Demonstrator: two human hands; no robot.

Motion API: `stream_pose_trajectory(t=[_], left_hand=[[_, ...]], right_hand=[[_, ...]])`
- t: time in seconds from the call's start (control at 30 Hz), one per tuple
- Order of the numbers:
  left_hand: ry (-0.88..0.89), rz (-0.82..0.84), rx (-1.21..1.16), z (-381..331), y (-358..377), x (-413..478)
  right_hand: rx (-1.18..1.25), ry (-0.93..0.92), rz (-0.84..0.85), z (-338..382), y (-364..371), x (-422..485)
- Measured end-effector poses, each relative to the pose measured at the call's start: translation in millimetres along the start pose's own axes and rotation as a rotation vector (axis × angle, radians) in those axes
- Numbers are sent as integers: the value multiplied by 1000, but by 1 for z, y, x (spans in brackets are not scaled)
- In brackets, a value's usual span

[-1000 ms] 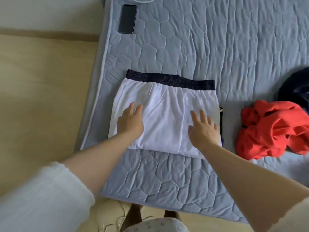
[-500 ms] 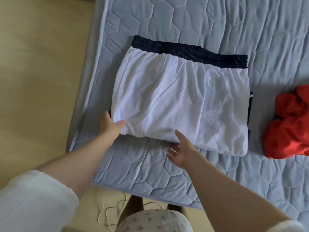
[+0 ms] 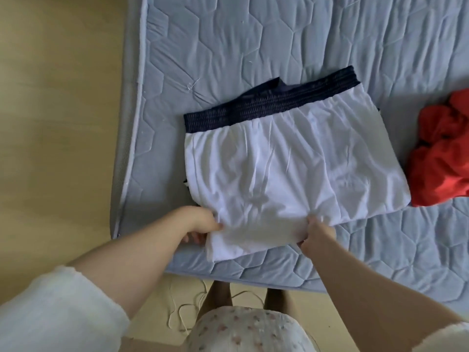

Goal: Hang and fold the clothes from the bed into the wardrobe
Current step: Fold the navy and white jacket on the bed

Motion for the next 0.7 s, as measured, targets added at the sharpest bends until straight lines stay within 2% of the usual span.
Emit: stream_pose_trajectory(t=[0.07,0.1,0.17,0.23,0.3,0.4,0.5,0.6,0.7], left_hand=[[-8,8,3,-24,-16,-3],[9,-55,-11,-39,-31,-5],[106,-355,65,-73,-79,-8],[266,-756,176,-110,-125,-23],[393,-982,252,-140,-148,-33],[351,-979,311,-157,-157,-12],[357,-822,10,-157,-141,25],[413,-742,-27,-172,-118,44],[509,-648,-202,-182,-92,55]], right_hand=[[-36,-57,-42,5,-23,7],[-50,-87,-66,7,-33,10],[-47,-126,-112,9,-52,13],[-5,-119,-102,11,-65,20],[16,-109,-83,15,-73,27],[35,-121,-82,26,-87,41],[40,-126,-82,39,-102,56],[28,-146,-86,50,-116,71],[7,-119,-40,47,-120,82]])
Point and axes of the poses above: each hand's wrist, its own x-axis towards the middle knuckle, its own y-axis out of the palm, z = x × y, the point moved 10 cm from there along x, towards the middle knuckle, and after that the axes turned 15 degrees about y, right-handed, at the moved point
